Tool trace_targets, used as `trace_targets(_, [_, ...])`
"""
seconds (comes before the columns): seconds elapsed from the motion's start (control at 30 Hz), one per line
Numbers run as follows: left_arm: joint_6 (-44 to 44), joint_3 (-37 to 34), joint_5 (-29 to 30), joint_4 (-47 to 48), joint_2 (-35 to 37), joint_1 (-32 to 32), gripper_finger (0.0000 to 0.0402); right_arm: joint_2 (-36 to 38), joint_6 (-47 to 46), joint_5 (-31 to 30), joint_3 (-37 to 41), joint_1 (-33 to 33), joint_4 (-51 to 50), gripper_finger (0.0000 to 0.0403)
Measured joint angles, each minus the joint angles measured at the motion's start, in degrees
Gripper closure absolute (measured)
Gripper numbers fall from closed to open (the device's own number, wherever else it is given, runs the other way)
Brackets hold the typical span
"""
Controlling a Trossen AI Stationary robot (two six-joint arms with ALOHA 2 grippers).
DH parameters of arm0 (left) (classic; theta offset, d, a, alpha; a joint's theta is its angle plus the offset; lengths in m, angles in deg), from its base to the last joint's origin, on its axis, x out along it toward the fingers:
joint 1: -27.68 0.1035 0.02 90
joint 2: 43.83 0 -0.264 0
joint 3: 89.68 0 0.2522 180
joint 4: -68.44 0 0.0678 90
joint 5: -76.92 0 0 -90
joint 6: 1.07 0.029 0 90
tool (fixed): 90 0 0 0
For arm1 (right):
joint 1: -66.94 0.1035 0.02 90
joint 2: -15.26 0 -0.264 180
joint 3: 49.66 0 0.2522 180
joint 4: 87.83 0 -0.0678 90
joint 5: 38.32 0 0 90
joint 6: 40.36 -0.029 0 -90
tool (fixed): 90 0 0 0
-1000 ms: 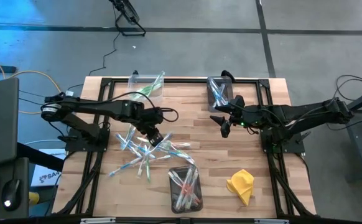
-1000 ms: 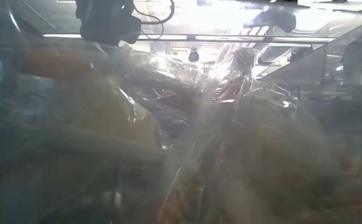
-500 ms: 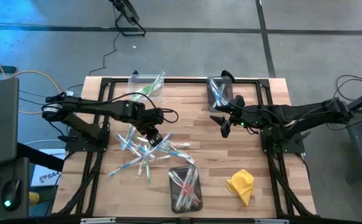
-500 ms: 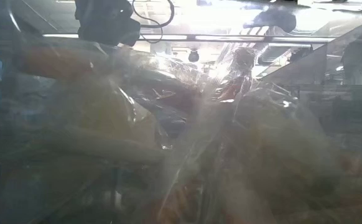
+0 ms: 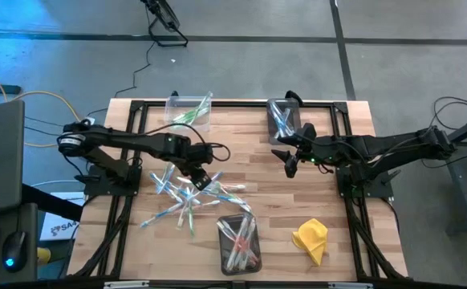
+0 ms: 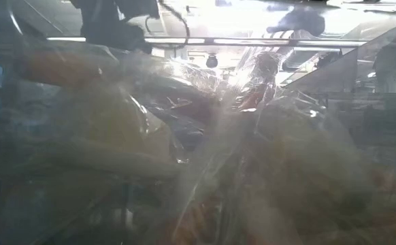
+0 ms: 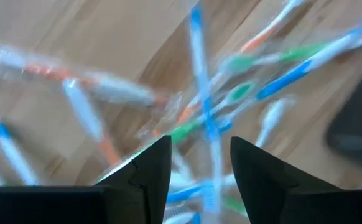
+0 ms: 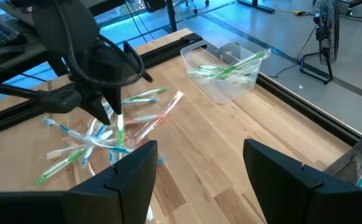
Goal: Pick & Place Toothbrushes
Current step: Put the blue toothbrush into the top black bin
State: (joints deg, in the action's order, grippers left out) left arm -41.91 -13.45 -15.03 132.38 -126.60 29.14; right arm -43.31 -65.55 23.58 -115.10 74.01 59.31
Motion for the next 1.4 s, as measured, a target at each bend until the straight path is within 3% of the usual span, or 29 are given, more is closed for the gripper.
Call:
trace_targets(0.63, [0.04, -1.30, -4.22, -6.76, -11.05, -0.83, 0.0242, 0.01, 0.00, -0.04, 0.00, 0.00, -1.25, 0.0173])
trace_targets(1.27, [0.02, -1.33, -5.21, -9.68, -14.94, -0.83, 0.0243, 0.00, 0.00, -0.04, 0.00, 0.00, -2.16, 0.0173])
trace_targets(1.4, [0.02, -1.28, -6.20, -10.50, -15.45, -0.83, 0.0263, 0.00, 0.00, -0.04, 0.00, 0.00, -2.20, 0.0173])
